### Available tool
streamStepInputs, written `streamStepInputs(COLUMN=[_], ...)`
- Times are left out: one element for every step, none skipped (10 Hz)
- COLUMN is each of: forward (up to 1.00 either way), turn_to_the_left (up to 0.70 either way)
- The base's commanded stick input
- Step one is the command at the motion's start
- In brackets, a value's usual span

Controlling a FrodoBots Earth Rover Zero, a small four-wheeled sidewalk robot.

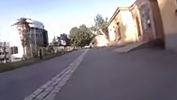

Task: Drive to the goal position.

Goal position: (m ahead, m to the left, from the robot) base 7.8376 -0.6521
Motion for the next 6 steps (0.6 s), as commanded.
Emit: streamStepInputs(forward=[0.50,0.50,0.50,0.50,0.50,0.50], turn_to_the_left=[0.22,0.28,0.34,0.41,0.47,0.50])
